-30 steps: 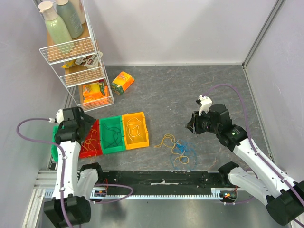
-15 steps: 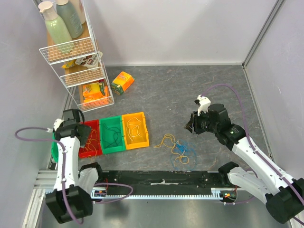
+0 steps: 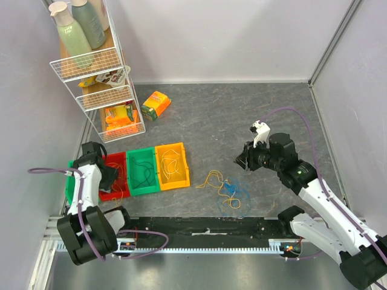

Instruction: Untangle the cables

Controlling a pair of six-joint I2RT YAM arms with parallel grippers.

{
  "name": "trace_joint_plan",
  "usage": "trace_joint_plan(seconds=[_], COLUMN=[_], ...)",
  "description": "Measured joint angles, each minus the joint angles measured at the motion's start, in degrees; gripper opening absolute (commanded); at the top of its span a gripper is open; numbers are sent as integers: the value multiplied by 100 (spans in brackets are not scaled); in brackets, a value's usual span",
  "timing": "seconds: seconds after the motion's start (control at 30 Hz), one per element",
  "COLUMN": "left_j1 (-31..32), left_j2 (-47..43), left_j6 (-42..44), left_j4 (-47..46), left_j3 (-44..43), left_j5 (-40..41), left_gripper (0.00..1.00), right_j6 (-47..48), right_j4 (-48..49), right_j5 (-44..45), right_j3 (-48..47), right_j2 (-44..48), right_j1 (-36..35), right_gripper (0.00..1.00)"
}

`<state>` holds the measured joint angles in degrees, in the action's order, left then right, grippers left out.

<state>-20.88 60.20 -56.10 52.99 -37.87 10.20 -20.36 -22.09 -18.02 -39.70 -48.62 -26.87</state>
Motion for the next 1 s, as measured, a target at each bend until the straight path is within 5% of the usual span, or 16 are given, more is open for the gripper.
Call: trace_joint_plan(seconds=[0.37,0.63,1.0], left_j1=[55,1102,1113], left_j2=[205,295,608], left_j6=[234,39,-326], left_j4=[-146,116,221], left_j3=[57,-59,-20], left_j5=[140,586,763], left_gripper=[57,53,2], right_j6=[0,0,0], right_j4=[162,173,170], right_j5=[-149,-146,-136], right_j3=[2,2,2], right_j2=[256,258,258], right_j1=[-33,-142,-142], right_gripper=[39,39,39])
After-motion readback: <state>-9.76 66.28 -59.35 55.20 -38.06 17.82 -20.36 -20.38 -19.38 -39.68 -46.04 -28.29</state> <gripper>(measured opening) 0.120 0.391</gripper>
